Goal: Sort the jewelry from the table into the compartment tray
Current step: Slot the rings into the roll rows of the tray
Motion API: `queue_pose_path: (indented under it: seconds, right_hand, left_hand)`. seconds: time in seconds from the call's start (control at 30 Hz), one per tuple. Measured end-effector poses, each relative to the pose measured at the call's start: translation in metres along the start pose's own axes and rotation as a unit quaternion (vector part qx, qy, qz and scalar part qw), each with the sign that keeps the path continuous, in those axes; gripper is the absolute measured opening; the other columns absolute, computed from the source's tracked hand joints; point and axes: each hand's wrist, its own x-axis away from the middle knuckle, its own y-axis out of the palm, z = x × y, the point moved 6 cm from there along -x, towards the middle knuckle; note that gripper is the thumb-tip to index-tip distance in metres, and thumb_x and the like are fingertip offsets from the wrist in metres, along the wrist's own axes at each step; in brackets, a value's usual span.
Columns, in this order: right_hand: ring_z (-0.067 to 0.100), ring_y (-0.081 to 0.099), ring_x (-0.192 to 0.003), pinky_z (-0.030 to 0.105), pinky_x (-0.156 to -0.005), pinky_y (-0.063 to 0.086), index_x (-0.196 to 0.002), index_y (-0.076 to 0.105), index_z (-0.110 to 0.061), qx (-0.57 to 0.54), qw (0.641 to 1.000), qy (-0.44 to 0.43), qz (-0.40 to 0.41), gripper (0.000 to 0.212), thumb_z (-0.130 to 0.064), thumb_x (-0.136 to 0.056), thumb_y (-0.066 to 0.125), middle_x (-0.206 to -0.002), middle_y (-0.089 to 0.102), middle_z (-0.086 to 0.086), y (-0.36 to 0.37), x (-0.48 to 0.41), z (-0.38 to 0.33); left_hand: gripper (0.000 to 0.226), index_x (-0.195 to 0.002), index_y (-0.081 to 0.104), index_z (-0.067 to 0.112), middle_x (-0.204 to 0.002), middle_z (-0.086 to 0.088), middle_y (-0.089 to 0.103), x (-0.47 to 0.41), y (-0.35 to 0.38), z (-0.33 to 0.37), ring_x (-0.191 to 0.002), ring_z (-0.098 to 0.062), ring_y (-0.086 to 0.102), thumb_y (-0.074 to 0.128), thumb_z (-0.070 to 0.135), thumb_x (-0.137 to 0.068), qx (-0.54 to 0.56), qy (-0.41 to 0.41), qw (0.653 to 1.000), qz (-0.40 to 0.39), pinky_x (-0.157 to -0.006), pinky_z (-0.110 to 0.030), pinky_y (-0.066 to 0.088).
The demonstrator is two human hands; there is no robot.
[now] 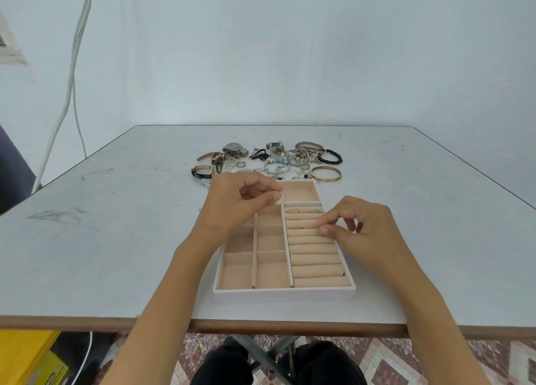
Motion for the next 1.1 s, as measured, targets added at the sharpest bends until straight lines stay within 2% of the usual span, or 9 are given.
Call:
queue_pose_path:
  seconds: [0.13,0.43,0.6,0.67,0.77,0.87,1.0,1.1]
  right_hand:
    - [0.013,0.043,-0.061,0.026,-0.061,0.035,-0.067,0.071,-0.04,0.007,1.0,-0.006,0.007,0.028,-0.014,-0.072,0.079,-0.076,0.064,-0.019,-0.0005,-0.0001,0.0009]
    - [-0.001,0.049,-0.076,0.025,-0.061,0.035,-0.073,0.073,-0.039,0.073,0.996,-0.055,0.011,0.02,-0.019,-0.076,0.077,-0.075,0.063,-0.017,-0.0003,0.0012,-0.003]
    - [0.003,0.049,-0.076,0.03,-0.061,0.041,-0.078,0.075,-0.035,0.091,0.991,-0.092,0.02,0.009,-0.026,-0.077,0.074,-0.076,0.061,-0.016,0.0008,0.0019,-0.0032]
    - [0.004,0.05,-0.077,0.032,-0.061,0.043,-0.078,0.075,-0.034,0.101,0.99,-0.099,0.019,0.01,-0.024,-0.078,0.075,-0.076,0.06,-0.017,0.0021,0.0037,-0.0037]
    - [0.0,0.048,-0.078,0.024,-0.062,0.036,-0.077,0.075,-0.035,0.112,0.99,-0.085,0.008,0.015,-0.021,-0.079,0.075,-0.076,0.06,-0.017,0.0037,0.0041,-0.0034]
    - [0.003,0.049,-0.078,0.02,-0.064,0.032,-0.077,0.075,-0.035,0.097,0.993,-0.065,-0.004,0.017,-0.019,-0.08,0.074,-0.076,0.061,-0.016,0.0037,0.0035,-0.0015]
    - [0.009,0.048,-0.073,0.022,-0.063,0.034,-0.074,0.075,-0.033,0.045,0.998,-0.041,-0.009,0.021,-0.012,-0.078,0.075,-0.08,0.063,-0.015,0.0029,0.0037,0.0017]
    - [0.012,0.047,-0.067,0.017,-0.061,0.033,-0.075,0.075,-0.034,0.008,0.999,-0.041,-0.006,0.027,-0.008,-0.079,0.073,-0.08,0.064,-0.012,0.0015,0.0042,0.0019]
  left_hand:
    - [0.013,-0.086,0.075,0.013,-0.074,-0.006,0.073,-0.0001,0.001,0.0003,-0.071,-0.018,0.069,0.075,0.003,-0.077,-0.003,0.002,1.0,-0.004,-0.072,-0.022,0.056]
    - [0.012,-0.087,0.075,0.011,-0.075,-0.006,0.073,-0.0001,0.002,0.0,-0.074,-0.025,0.069,0.075,0.003,-0.078,-0.005,-0.001,1.0,-0.007,-0.074,-0.027,0.056]
    - [0.013,-0.087,0.075,0.012,-0.075,-0.003,0.073,0.0,0.0013,-0.0015,-0.072,-0.017,0.068,0.075,0.004,-0.077,-0.001,-0.006,1.0,-0.01,-0.072,-0.021,0.056]
    - [0.013,-0.087,0.075,0.012,-0.074,-0.002,0.073,-0.0001,0.0013,-0.0017,-0.071,-0.014,0.068,0.075,0.003,-0.077,0.0,-0.007,1.0,-0.011,-0.071,-0.019,0.055]
    - [0.013,-0.085,0.075,0.013,-0.072,0.001,0.072,-0.0001,0.0021,-0.0007,-0.069,-0.01,0.066,0.075,0.003,-0.077,0.001,-0.005,1.0,-0.014,-0.069,-0.017,0.054]
    - [0.013,-0.085,0.075,0.013,-0.072,0.002,0.072,0.0003,0.0028,-0.0002,-0.069,-0.009,0.066,0.075,0.002,-0.077,0.0,-0.005,1.0,-0.019,-0.069,-0.015,0.052]
    - [0.014,-0.085,0.075,0.014,-0.072,0.001,0.072,0.0001,0.0021,-0.0009,-0.069,-0.01,0.066,0.075,0.002,-0.077,-0.002,-0.001,1.0,-0.019,-0.07,-0.017,0.054]
    - [0.014,-0.086,0.075,0.013,-0.074,-0.002,0.073,-0.0003,0.0022,-0.0008,-0.07,-0.012,0.066,0.075,0.002,-0.077,-0.006,0.0,1.0,-0.019,-0.071,-0.018,0.054]
